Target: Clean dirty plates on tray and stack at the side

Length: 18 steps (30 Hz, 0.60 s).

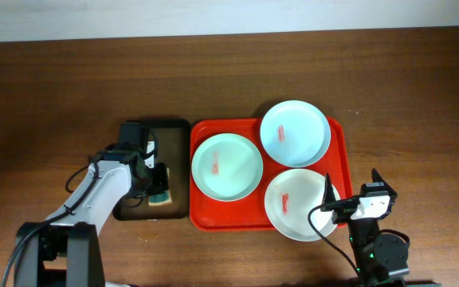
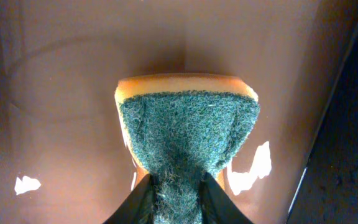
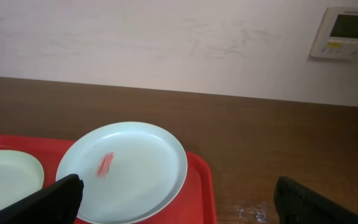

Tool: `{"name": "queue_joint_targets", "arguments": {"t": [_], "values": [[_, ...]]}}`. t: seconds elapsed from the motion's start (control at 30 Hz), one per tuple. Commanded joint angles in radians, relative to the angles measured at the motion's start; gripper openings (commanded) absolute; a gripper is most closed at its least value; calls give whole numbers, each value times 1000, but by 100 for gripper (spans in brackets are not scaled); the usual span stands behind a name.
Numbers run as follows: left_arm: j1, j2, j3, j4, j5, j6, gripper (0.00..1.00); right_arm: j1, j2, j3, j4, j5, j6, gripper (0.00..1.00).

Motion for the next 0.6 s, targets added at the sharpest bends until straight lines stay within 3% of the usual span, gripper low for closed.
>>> {"name": "queue_joint_targets", "arguments": {"t": [0.0,0.03,0.13,0.2,0.33,0.43,0.57], "values": [[-2,26,-14,8,-34,-11,21,4,-6,-7,-4,23,9,98],[-2,36,-14,13,-33,-11,20,4,-6,-7,-4,23,9,99],[-2,54,-14,13,-33,-11,4,4,-6,-7,-4,23,9,98],[-2,53,-14,13,-33,-11,0,4,-6,-7,-4,23,9,98],[1,43,18,-27,-33,-11,0,4,-6,-7,-4,23,9,98],[1,-8,122,-144,-33,-5,0,4,-6,-7,-4,23,9,98],[0,-86,190,-168,-32,71,0,4,-6,-7,-4,23,9,98]]}}
